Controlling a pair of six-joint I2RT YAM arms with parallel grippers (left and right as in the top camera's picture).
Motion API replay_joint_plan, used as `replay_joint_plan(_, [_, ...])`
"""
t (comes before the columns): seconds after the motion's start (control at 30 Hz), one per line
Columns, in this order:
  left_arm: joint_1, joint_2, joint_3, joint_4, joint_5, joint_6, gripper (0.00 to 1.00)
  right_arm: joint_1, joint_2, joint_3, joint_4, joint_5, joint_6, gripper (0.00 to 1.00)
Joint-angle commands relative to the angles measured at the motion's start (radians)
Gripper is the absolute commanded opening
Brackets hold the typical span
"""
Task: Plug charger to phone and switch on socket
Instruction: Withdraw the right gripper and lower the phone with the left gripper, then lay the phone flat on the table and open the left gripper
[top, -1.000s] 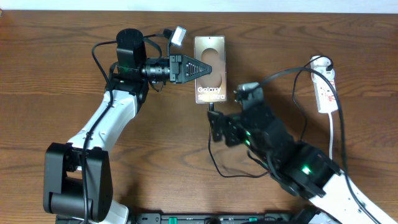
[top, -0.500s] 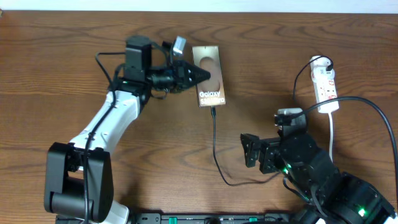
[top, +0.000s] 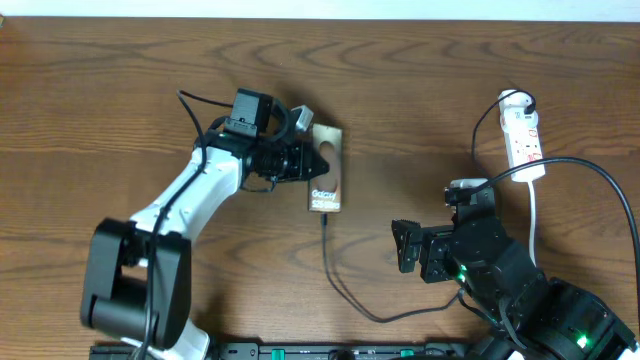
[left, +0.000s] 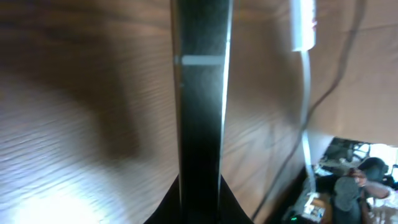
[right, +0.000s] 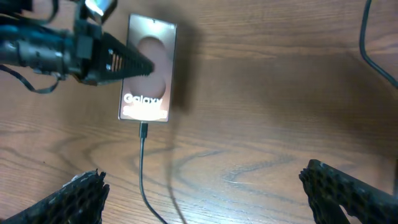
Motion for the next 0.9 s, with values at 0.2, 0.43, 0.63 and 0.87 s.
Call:
replay_joint_plan(0.2, [0.053, 0.117, 0.011, -0.017, 0.089, 0.148, 0.07, -0.006, -0.003, 0.013, -0.005, 0.022, 0.014, 0.99])
replay_joint_plan(0.43, [0.053, 0.19, 0.011, -0.016, 0.089, 0.148, 0.08, -0.006, -0.003, 0.013, -0.008, 0.017, 0.014, 0.99])
replay_joint_plan(0.63, [0.053, 0.231, 0.011, -0.016, 0.088, 0.148, 0.08, -0.006, -0.002, 0.013, -0.018, 0.018, 0.013, 0.99])
replay_joint_plan(0.87, [0.053, 0.235, 0.011, -0.017, 0.072, 0.147, 0.13, -0.006, 0.011, 0.013, -0.016, 0.028, 0.013, 0.99])
